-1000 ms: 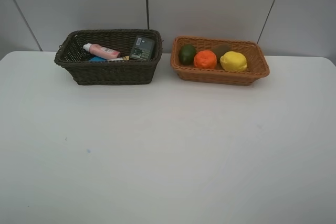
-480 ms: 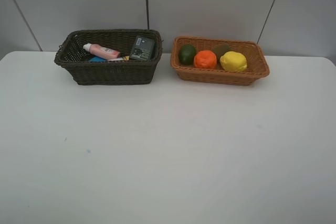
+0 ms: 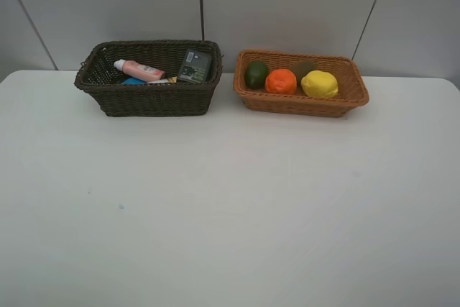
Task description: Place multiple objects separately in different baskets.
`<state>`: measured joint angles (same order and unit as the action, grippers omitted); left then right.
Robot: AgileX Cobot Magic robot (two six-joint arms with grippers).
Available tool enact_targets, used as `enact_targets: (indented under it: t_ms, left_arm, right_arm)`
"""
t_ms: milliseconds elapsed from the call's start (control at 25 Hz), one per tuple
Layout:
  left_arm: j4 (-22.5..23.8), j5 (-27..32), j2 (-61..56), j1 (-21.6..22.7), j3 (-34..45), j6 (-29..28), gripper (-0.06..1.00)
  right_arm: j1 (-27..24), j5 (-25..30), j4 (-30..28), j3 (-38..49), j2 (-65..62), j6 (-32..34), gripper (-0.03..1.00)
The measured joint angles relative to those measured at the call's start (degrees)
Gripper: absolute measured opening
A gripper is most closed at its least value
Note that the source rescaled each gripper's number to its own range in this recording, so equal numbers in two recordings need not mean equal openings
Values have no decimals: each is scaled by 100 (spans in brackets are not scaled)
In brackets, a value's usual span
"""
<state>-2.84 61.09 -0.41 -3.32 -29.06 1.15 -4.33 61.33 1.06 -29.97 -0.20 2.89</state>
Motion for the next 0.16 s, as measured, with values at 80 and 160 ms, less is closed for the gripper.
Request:
enact_targets:
  t_ms: [80, 160]
  left_arm:
    - [0, 0, 0, 0, 0, 0, 100]
    - [0, 0, 0, 0, 0, 0, 100]
  right_arm:
    - [0, 0, 0, 0, 0, 0, 100]
    - [0, 0, 0, 0, 0, 0, 100]
